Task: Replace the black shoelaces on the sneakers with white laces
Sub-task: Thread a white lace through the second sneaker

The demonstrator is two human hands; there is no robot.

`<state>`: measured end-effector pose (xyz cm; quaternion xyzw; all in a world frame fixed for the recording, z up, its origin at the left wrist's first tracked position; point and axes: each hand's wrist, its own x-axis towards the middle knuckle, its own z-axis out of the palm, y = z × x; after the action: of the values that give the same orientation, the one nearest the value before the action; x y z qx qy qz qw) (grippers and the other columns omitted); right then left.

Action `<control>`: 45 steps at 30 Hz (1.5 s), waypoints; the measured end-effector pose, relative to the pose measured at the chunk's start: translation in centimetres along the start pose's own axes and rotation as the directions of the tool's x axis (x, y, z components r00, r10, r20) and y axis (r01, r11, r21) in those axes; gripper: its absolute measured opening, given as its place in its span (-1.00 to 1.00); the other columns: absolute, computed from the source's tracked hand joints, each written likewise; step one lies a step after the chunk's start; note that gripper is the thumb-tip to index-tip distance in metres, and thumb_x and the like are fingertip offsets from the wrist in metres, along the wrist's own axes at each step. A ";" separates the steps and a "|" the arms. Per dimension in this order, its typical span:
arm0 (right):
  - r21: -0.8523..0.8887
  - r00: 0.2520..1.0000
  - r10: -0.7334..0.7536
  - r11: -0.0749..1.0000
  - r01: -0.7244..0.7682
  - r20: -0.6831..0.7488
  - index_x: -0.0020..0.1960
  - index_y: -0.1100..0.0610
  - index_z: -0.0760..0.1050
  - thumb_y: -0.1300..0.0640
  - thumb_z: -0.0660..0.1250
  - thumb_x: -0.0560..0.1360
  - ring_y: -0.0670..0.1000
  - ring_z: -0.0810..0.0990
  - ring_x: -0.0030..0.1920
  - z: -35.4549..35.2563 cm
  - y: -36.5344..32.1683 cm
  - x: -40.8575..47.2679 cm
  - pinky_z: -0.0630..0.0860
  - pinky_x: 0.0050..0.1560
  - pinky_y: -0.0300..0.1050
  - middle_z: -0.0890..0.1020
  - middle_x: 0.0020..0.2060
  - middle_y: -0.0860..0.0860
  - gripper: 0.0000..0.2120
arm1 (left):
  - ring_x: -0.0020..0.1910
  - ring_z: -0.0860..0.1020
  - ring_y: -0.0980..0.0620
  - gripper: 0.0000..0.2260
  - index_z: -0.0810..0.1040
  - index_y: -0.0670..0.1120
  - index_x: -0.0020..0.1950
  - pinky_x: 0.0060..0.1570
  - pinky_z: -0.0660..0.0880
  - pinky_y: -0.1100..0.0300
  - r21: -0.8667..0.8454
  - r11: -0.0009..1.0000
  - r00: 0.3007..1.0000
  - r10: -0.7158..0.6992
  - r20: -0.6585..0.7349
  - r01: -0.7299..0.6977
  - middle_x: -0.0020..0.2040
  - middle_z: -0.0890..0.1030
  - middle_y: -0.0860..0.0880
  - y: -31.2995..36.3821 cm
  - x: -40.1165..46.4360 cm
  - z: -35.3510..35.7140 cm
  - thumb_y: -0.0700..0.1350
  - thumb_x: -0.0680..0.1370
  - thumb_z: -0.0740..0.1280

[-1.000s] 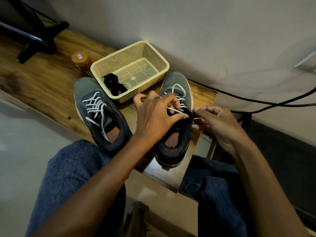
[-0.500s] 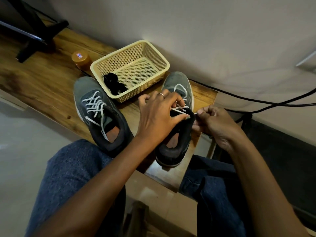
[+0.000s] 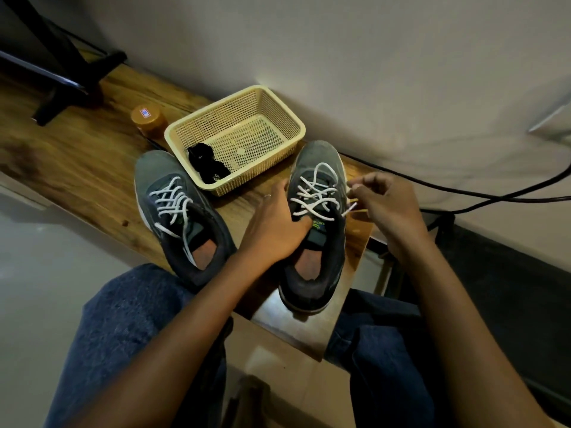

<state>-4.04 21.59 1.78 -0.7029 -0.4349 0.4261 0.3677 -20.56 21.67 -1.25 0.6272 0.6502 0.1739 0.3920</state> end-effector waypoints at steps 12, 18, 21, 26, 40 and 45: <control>-0.165 0.991 -0.110 0.979 0.122 0.077 -0.16 0.07 0.56 0.24 0.37 0.51 0.03 0.60 -0.21 1.7 0.9 1.6 0.58 -0.06 0.07 0.64 -0.25 0.04 -0.89 | 0.43 0.34 0.02 -0.46 0.24 -0.13 0.52 0.42 0.22 0.21 -0.207 0.973 0.992 0.084 -0.092 -0.102 0.47 0.36 -0.06 -0.1 -0.3 1.3 -0.35 0.54 0.21; -0.109 0.986 -0.064 0.991 0.081 0.153 -0.13 0.07 0.46 0.21 0.24 0.60 0.05 0.62 -0.16 1.1 0.8 1.2 0.57 0.05 0.17 0.63 -0.20 0.09 -0.86 | 0.46 0.28 0.03 -0.43 0.18 -0.10 0.55 0.40 0.18 0.27 -0.189 0.978 0.994 0.080 -0.080 -0.093 0.50 0.30 -0.04 0.1 -0.4 1.4 -0.34 0.55 0.20; -0.095 0.984 -0.080 0.991 0.096 0.162 -0.11 0.08 0.48 0.21 0.27 0.58 0.03 0.62 -0.15 1.0 0.6 1.0 0.59 -0.02 0.06 0.62 -0.14 0.10 -0.89 | 0.42 0.34 0.03 -0.43 0.20 -0.09 0.54 0.29 0.21 0.37 -0.195 0.976 0.993 0.075 -0.089 -0.092 0.46 0.36 -0.04 0.1 -0.4 1.4 -0.34 0.54 0.21; -0.061 0.984 -0.079 0.994 0.090 0.158 -0.07 0.06 0.57 0.30 0.36 0.51 -0.08 0.61 -0.23 0.7 0.9 1.3 0.50 -0.26 -0.26 0.65 -0.18 0.04 -0.85 | 0.20 0.47 0.15 -0.49 0.37 0.05 0.45 0.16 0.35 0.30 -0.341 0.940 1.000 0.024 0.010 -0.020 0.24 0.52 0.10 0.8 -0.5 0.1 -0.18 0.50 0.30; -0.063 0.990 -0.081 0.994 0.088 0.116 -0.19 0.00 0.59 0.35 0.38 0.48 -0.01 0.63 -0.23 1.3 1.9 1.7 0.57 -0.11 -0.08 0.66 -0.27 0.00 -0.75 | -0.12 0.62 0.24 -0.86 0.64 0.01 -0.10 0.00 0.57 0.16 -0.230 0.942 0.949 0.186 -0.255 -0.246 -0.14 0.68 0.10 -0.9 1.5 -0.5 -0.24 0.51 0.39; -0.063 0.995 -0.068 0.995 0.073 0.078 -0.17 0.08 0.59 0.31 0.36 0.51 -0.05 0.64 -0.29 1.5 1.8 1.7 0.60 -0.14 -0.09 0.66 -0.30 0.03 -0.83 | -0.15 0.61 0.04 -0.96 0.54 -0.07 -0.05 -0.11 0.51 0.05 -0.123 0.942 0.906 0.257 -0.337 -0.313 -0.17 0.64 0.01 -0.7 1.3 -0.6 -0.18 0.58 0.31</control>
<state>-4.46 22.76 -0.83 -0.6824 -0.4868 0.4244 0.3424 -21.35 22.97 -1.70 0.6431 0.5875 0.3838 0.3066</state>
